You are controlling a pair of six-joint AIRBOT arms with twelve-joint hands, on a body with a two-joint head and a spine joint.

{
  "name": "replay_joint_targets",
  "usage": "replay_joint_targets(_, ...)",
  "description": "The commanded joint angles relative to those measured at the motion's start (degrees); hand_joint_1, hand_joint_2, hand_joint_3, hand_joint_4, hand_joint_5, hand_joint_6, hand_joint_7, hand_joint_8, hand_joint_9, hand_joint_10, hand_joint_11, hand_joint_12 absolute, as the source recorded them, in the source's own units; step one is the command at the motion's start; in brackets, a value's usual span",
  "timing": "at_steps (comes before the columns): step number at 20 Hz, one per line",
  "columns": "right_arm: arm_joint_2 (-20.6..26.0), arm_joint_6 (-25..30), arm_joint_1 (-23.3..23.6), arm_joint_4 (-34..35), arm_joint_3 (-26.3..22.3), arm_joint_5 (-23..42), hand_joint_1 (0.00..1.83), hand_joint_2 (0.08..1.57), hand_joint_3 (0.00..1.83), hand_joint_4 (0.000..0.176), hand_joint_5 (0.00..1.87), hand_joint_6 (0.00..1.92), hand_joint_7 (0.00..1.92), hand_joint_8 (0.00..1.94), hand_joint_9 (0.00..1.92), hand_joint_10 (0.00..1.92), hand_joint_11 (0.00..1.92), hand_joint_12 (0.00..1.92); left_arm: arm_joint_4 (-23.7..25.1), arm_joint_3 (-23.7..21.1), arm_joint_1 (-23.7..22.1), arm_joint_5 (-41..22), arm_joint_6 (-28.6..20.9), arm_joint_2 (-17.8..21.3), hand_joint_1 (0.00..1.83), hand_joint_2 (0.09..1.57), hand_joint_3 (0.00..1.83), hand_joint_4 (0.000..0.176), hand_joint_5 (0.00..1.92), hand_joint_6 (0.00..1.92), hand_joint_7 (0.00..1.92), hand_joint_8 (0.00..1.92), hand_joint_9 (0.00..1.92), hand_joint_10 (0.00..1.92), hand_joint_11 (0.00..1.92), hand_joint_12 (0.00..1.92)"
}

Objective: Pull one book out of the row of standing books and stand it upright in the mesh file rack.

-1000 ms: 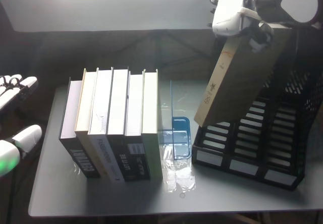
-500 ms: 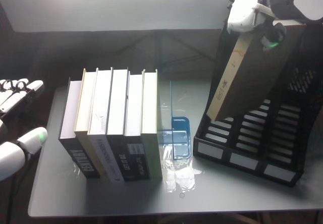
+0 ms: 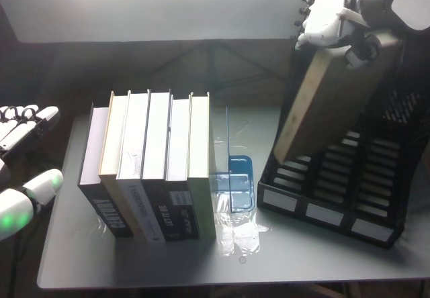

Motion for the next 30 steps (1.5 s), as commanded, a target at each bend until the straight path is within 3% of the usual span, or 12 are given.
replay_joint_targets(1,0.5,-0.5,0.2,-2.0,0.0,-5.4,0.99,1.15,0.00,0.000,0.14,0.00,0.16,0.00,0.16,0.08,0.00,0.54,0.0,0.4,-0.4,-7.2,-0.3,-0.3,0.09,1.50,0.00,0.079,0.07,0.00,0.04,0.00,0.01,0.00,0.00,0.00)
replay_joint_targets(5,0.6,-0.5,-0.1,-2.0,-0.2,-5.5,0.92,1.05,0.00,0.000,0.02,0.00,0.00,0.00,0.06,0.01,0.00,0.15,0.0,0.4,-0.4,-7.2,-0.4,-0.3,0.09,1.50,0.00,0.074,0.07,0.00,0.03,0.00,0.01,0.00,0.00,0.00)
replay_joint_targets(9,2.6,-0.5,-0.1,-2.0,-2.7,-5.5,0.92,1.03,0.00,0.049,0.00,0.00,0.00,0.00,0.00,0.00,0.00,0.00,-0.1,0.3,-0.4,-7.1,-0.5,-0.3,0.09,1.50,0.00,0.070,0.08,0.00,0.04,0.00,0.01,0.00,0.00,0.00)
replay_joint_targets(11,3.1,-0.5,-0.1,-2.0,-4.7,-5.5,0.90,1.00,0.00,0.023,0.00,0.00,0.00,0.00,0.00,0.00,0.00,0.00,-0.2,0.2,-0.4,-7.0,-0.5,-0.4,0.10,1.50,0.00,0.065,0.08,0.00,0.04,0.00,0.01,0.00,0.00,0.00)
replay_joint_targets(13,4.1,-0.5,0.3,-2.0,-6.3,-5.6,0.91,0.98,0.00,0.059,0.00,0.00,0.00,0.00,0.00,0.00,0.00,0.00,-0.4,0.1,-0.4,-7.0,-0.5,-0.5,0.14,1.50,0.00,0.065,0.10,0.01,0.06,0.00,0.03,0.01,0.00,0.00)
replay_joint_targets(15,6.6,-0.5,1.5,-2.0,-10.2,-5.8,0.89,0.98,0.00,0.043,0.00,0.00,0.00,0.00,0.00,0.00,0.00,0.00,-0.4,0.0,-0.4,-7.0,-0.6,-0.5,0.13,1.50,0.00,0.061,0.09,0.00,0.05,0.00,0.03,0.01,0.00,0.00)
replay_joint_targets(16,8.2,-0.4,2.4,-2.0,-12.1,-5.8,0.88,0.98,0.00,0.005,0.00,0.00,0.00,0.00,0.00,0.00,0.00,0.00,-0.4,0.0,-0.4,-7.0,-0.6,-0.5,0.13,1.50,0.00,0.067,0.09,0.00,0.04,0.00,0.02,0.00,0.00,0.00)
replay_joint_targets(21,15.6,0.0,3.9,-0.9,-22.3,-7.9,0.87,1.01,0.01,0.002,0.00,0.00,0.00,0.00,0.00,0.00,0.00,0.00,-0.6,-0.3,-0.4,-6.9,-0.7,-0.5,0.17,1.50,0.00,0.053,0.09,0.00,0.03,0.00,0.02,0.00,0.00,0.00)
replay_joint_targets(22,16.8,0.0,3.9,0.0,-24.0,-8.7,0.83,1.03,0.01,0.127,0.00,0.00,0.00,0.00,0.00,0.00,0.00,0.00,-0.7,-0.4,-0.4,-7.0,-0.7,-0.5,0.16,1.49,0.00,0.059,0.09,0.00,0.04,0.00,0.02,0.00,0.00,0.00)
replay_joint_targets(23,17.9,0.0,3.9,1.6,-25.6,-9.2,0.83,1.03,0.01,0.127,0.00,0.00,0.00,0.00,0.00,0.00,0.00,0.00,-0.9,-0.5,-0.4,-7.0,-0.7,-0.5,0.16,1.49,0.00,0.059,0.09,0.00,0.04,0.00,0.02,0.00,0.00,0.00)
replay_joint_targets(24,18.9,-0.1,3.9,3.1,-26.9,-9.4,0.81,1.04,0.01,0.159,0.00,0.00,0.00,0.00,0.00,0.00,0.00,0.00,-1.0,-0.5,-0.4,-7.1,-0.7,-0.5,0.16,1.49,0.00,0.058,0.10,0.00,0.04,0.00,0.02,0.00,0.00,0.00)
replay_joint_targets(30,22.9,-11.7,3.9,22.9,-32.9,-10.5,0.74,1.06,0.01,0.052,0.00,0.00,0.00,0.00,0.00,0.00,0.00,0.00,-2.2,-1.1,-0.1,-7.7,-0.7,-0.5,0.29,1.48,0.00,0.032,0.12,0.00,0.07,0.00,0.04,0.01,0.00,0.00)
